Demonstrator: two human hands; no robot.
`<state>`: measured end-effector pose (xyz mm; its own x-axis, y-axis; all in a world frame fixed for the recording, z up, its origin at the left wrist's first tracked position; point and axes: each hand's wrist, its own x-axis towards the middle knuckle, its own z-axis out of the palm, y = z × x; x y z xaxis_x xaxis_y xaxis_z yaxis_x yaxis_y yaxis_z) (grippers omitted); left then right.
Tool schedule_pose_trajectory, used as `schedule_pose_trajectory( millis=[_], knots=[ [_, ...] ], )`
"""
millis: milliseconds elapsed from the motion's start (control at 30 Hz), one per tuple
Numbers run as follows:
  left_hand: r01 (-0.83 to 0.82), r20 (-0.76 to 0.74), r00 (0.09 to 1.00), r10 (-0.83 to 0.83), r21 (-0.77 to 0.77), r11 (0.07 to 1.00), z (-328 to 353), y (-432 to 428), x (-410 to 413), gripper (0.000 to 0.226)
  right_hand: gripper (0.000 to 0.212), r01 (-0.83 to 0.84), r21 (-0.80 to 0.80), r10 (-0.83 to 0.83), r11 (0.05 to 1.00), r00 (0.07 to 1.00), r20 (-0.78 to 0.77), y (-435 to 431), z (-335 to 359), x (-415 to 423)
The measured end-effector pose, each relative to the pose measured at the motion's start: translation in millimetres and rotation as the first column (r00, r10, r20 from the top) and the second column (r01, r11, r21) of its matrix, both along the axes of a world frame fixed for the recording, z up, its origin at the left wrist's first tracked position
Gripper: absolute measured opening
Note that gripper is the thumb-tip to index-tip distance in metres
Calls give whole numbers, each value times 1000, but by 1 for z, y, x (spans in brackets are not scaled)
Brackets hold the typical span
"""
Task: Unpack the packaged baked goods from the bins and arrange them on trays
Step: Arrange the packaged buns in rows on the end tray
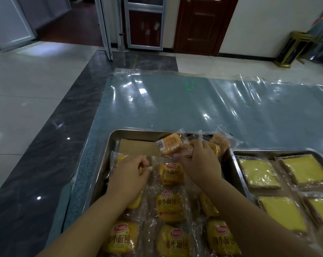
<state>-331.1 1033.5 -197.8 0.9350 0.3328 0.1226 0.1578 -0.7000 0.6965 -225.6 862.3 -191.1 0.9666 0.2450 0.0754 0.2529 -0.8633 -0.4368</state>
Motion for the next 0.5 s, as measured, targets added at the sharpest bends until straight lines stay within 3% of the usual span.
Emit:
schedule_pose_trajectory(
  millis=[100, 200, 267, 367, 433, 500],
  knots=[
    [2, -10, 1000, -2, 21, 1000, 0, 4, 4, 4, 53, 47, 26, -46, 999, 999, -30, 5, 7, 18],
    [4, -39, 999, -3, 38, 999, 0, 10, 7, 3, 37, 16, -146, -40, 989, 986, -159, 14, 12, 33],
    [6, -64, 998, -3, 42, 999, 1, 14, 9, 3, 23, 18, -165, -48, 986, 982, -181, 21, 15, 37],
    [-12, -74, 997, 12, 0, 1000, 6, 18, 13, 3, 7, 56, 34, -49, 998, 983, -175, 28, 18, 39],
    [-56, -70, 996, 48, -109, 992, 9, 20, 16, 9, 14, 11, 220, 15, 975, 993, -113, 31, 21, 34],
    [-153, -95, 987, 130, -312, 938, 15, 21, 21, 21, 22, -109, 319, 122, 942, 992, -22, 34, 24, 24]
  ],
)
